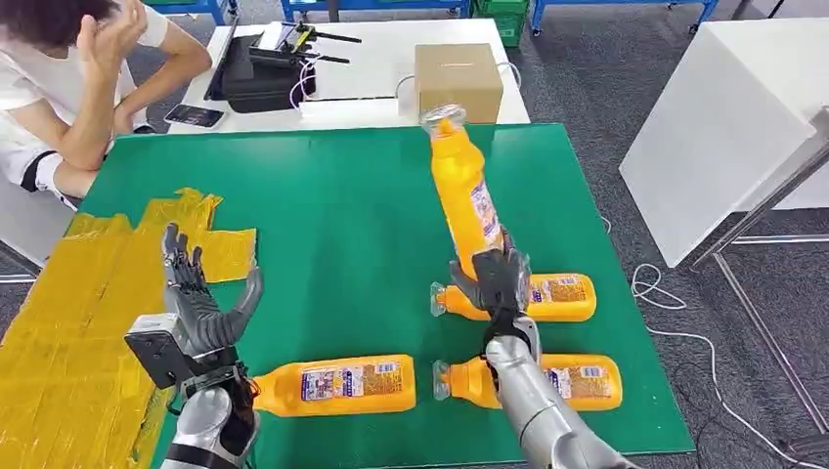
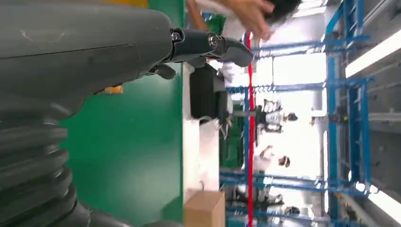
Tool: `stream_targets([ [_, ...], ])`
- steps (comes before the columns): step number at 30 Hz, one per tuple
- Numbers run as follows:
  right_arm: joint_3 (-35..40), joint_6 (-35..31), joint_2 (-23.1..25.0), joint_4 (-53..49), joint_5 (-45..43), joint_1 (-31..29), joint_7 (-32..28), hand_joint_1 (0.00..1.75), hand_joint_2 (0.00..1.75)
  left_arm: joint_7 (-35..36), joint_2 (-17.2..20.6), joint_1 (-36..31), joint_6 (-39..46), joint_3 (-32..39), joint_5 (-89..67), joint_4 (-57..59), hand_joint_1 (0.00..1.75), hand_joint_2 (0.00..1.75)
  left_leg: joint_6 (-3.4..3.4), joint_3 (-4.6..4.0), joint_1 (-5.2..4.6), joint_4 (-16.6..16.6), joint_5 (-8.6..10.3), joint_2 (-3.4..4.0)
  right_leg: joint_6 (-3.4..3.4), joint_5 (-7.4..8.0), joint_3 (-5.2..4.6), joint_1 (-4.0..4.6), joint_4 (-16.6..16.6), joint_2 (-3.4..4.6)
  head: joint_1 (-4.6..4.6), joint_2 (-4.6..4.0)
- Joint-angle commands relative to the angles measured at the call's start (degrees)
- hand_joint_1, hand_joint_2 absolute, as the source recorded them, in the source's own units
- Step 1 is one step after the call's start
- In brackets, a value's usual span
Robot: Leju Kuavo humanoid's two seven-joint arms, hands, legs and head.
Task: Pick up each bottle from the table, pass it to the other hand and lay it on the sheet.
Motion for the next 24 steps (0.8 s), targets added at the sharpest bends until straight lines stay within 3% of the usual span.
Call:
stream_targets([
  [1,-1.6,16.1,-3.1,-17.1,-7.5,13.4,-1.4,1.73,1.75,14.5,7.9,-2.8,-27.5,-6.1,13.8,10.9,0.00,1.75,-0.06,0.21,0.06,-0.2,0.07,-0.38,0.02,-0.03,0.35,0.05,-0.2,-0.40,0.00,0.00],
  [4,1.4,20.6,-2.4,-16.4,-8.6,13.0,-2.5,1.75,1.75,13.9,9.0,-5.0,-33.8,-7.1,15.4,14.2,0.00,1.75,-0.04,0.17,0.01,-0.1,0.04,-0.14,0.01,0.01,0.24,0.01,-0.1,-0.16,0.00,0.00],
  [10,3.1,20.8,-2.2,-16.8,-8.7,12.6,-2.5,1.75,1.75,14.6,8.8,-5.9,-34.3,-7.6,14.5,13.4,0.00,1.75,-0.05,0.09,0.02,-0.1,0.00,-0.01,0.00,-0.01,0.13,0.01,0.0,-0.11,-0.02,0.00],
  [15,8.9,21.1,-1.1,-18.1,-6.4,11.7,-2.7,1.75,1.75,15.3,8.6,-9.2,-36.8,-9.4,15.4,12.1,0.00,1.75,-0.08,-0.05,0.10,0.1,-0.04,-0.03,0.01,-0.02,0.03,0.09,0.0,-0.08,0.00,0.00],
  [24,9.1,21.0,-1.2,-18.2,-6.4,11.7,-2.7,1.75,1.75,15.4,8.7,-9.2,-36.8,-9.5,15.4,12.0,0.00,1.75,-0.04,-0.06,0.03,0.0,0.01,0.00,0.02,0.01,-0.01,0.01,0.0,-0.03,0.00,0.00],
])
